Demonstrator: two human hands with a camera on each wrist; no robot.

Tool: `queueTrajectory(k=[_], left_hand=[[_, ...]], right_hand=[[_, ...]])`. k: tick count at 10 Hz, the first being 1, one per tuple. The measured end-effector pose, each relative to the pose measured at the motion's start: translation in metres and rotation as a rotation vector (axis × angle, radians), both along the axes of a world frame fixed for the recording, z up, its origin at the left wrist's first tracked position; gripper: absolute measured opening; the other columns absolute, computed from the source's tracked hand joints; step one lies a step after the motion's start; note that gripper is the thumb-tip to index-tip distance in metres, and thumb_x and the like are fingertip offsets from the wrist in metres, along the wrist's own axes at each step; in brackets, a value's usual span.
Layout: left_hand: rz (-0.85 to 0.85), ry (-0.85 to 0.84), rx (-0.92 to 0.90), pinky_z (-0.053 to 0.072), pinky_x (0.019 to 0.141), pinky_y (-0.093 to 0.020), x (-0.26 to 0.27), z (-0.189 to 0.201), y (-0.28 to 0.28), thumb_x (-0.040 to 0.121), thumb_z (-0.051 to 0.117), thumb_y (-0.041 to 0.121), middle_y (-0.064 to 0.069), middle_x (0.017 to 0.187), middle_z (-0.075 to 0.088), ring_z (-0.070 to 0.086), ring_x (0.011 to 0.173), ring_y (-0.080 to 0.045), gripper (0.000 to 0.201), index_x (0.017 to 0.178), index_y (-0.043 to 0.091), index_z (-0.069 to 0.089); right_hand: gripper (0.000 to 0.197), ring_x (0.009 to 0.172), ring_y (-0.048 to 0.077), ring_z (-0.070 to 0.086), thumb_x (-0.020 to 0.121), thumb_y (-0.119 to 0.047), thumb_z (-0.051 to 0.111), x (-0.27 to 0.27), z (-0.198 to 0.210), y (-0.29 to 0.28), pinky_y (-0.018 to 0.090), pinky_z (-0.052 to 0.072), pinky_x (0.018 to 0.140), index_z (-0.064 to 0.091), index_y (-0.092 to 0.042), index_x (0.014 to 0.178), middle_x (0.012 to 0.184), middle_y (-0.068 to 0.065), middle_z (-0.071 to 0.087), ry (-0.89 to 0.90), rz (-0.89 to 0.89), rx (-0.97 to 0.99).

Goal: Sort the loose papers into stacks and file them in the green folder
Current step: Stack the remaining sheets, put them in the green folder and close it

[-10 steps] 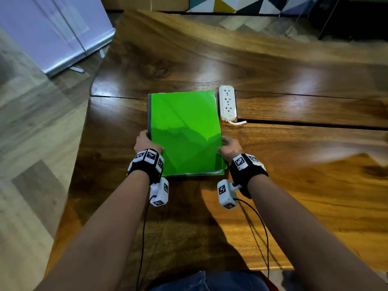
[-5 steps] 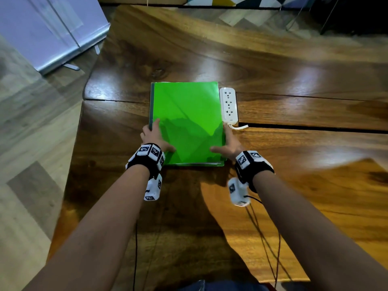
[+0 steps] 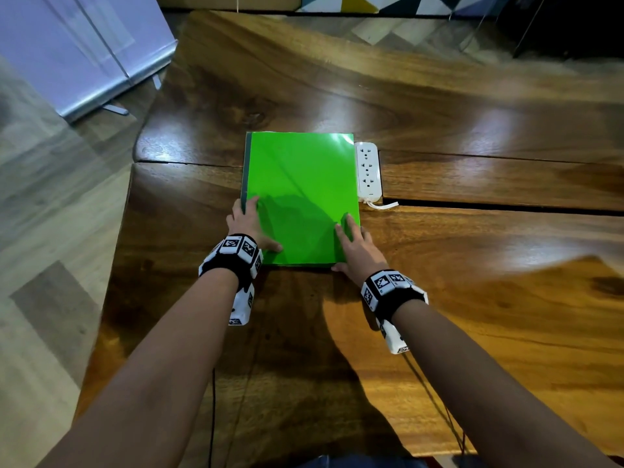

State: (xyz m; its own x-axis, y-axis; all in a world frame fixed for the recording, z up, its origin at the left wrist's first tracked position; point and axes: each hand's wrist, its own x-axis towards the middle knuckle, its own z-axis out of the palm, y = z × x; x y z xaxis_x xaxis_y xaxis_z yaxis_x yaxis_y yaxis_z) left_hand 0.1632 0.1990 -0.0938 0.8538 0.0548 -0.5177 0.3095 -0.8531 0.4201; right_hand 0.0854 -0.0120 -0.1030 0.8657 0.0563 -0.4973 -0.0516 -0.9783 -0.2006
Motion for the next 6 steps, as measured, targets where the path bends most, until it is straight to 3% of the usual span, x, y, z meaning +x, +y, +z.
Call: queueTrajectory(k=[2,4,5,6], left_hand=[[-0.053,0.017,0.007,0.022,0.118,-0.048,0.005,0.001,0.005,0.06,0.088,0.024,-0.01,0.16,-0.001,0.011,0.146,-0.036,0.116,0.15,0.023,0.014],[-0.154,0.039,0.127,0.024,0.116,-0.053,-0.006,0.013,0.001,0.068,0.082,0.031,-0.011,0.16,-0.005,0.009,0.146,-0.035,0.1,0.148,0.022,0.022],[-0.228,0.028,0.201,0.025,0.115,-0.053,-0.014,0.023,-0.015,0.075,0.077,0.034,-0.01,0.16,-0.002,0.01,0.146,-0.035,0.085,0.144,0.019,0.031],[-0.334,0.024,0.158,0.031,0.114,-0.043,-0.023,0.033,-0.036,0.077,0.074,0.036,-0.013,0.157,0.019,0.029,0.141,-0.034,0.077,0.142,0.016,0.038]], right_hand=[[0.095,0.147,0.035,0.004,0.083,-0.03,0.068,0.004,0.004,0.001,0.045,0.027,0.114,0.003,-0.022,0.153,0.16,0.002,-0.015,0.022,-0.018,0.01],[0.099,0.148,0.033,0.004,0.079,-0.034,0.072,0.001,0.011,-0.011,0.05,0.025,0.115,0.004,-0.03,0.151,0.159,-0.004,-0.016,0.077,-0.003,0.036],[0.096,0.144,0.036,0.018,0.082,-0.035,0.07,-0.007,0.02,-0.028,0.048,0.03,0.115,0.004,-0.029,0.152,0.16,0.001,-0.007,0.064,-0.002,0.03],[0.086,0.135,0.035,0.038,0.086,-0.034,0.065,-0.02,0.027,-0.051,0.044,0.04,0.106,0.01,-0.022,0.151,0.156,0.01,0.019,0.082,0.007,-0.015]])
